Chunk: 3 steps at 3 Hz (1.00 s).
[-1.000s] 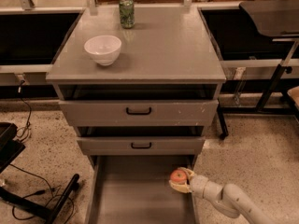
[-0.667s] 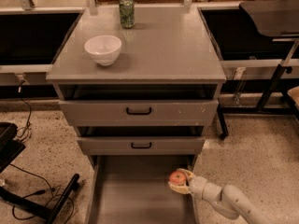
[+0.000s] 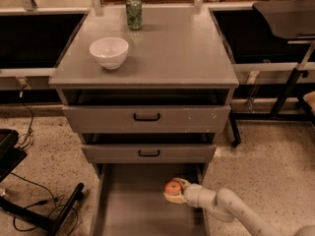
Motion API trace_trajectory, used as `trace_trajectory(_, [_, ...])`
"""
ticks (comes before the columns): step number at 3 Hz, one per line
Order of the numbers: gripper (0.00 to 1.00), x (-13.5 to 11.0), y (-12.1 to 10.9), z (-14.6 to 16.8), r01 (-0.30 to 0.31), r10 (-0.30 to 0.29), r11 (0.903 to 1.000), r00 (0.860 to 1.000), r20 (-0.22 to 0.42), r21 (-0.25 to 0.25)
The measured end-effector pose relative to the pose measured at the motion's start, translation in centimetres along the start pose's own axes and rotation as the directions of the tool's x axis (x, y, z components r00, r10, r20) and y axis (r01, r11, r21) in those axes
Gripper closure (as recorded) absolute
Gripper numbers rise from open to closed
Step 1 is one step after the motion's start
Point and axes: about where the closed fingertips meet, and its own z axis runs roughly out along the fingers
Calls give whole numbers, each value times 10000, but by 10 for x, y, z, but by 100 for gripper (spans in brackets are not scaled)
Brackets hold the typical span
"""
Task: Place apple into bottom drawer
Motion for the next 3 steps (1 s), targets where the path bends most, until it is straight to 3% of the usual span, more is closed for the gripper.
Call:
trace_trajectory(1, [100,17,24,72,521,-553,9945,9979,-326,-911])
trace_trajectory(2, [100,35,41,123,918,-953,9838,9953,-151,-1542])
trace_trajectory(3, [100,50,50,152,1261,-1293,9737,9916,-49,-1898])
